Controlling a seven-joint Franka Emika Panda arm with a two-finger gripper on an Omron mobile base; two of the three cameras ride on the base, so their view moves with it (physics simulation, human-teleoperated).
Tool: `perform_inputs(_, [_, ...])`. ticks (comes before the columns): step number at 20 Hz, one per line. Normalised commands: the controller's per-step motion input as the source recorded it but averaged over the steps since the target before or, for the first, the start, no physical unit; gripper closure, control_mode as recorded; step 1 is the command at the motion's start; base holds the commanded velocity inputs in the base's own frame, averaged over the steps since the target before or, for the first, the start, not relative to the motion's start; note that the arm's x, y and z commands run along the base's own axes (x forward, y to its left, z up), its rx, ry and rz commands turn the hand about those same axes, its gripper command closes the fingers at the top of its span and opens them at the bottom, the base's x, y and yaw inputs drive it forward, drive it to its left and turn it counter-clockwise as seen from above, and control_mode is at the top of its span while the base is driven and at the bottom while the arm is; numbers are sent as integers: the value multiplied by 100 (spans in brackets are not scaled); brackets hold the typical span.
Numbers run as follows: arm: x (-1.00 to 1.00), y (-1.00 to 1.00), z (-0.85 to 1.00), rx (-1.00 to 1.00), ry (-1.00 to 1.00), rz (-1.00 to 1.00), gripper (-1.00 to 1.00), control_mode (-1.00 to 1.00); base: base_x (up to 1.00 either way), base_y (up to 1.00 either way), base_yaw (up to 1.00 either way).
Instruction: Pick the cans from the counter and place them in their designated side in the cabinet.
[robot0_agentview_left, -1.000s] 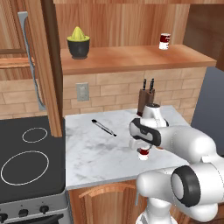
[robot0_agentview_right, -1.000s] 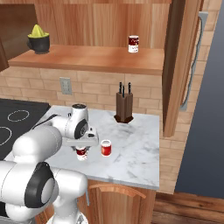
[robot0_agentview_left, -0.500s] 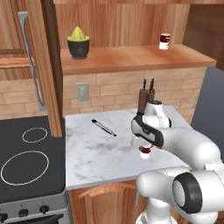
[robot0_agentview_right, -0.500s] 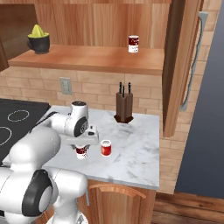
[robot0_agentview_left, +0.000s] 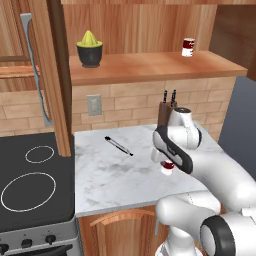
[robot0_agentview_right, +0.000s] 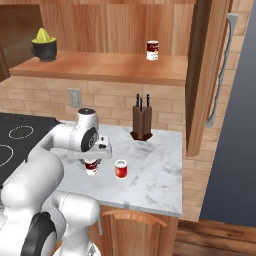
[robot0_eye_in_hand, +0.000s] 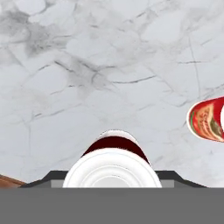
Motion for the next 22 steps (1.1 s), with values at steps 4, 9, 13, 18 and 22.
perform_inputs(4, [-12, -2, 40, 0, -11, 0, 100, -100, 0, 0, 0])
perform_inputs(9, [-13, -2, 40, 0, -13, 0, 100, -100, 0, 0, 0])
perform_inputs(13, [-13, -2, 40, 0, -12, 0, 100, -100, 0, 0, 0])
perform_inputs(18, [-15, -7, 43, 0, -12, 0, 100, -100, 0, 0, 0])
perform_inputs(22, [-15, -10, 43, 0, -11, 0, 100, -100, 0, 0, 0])
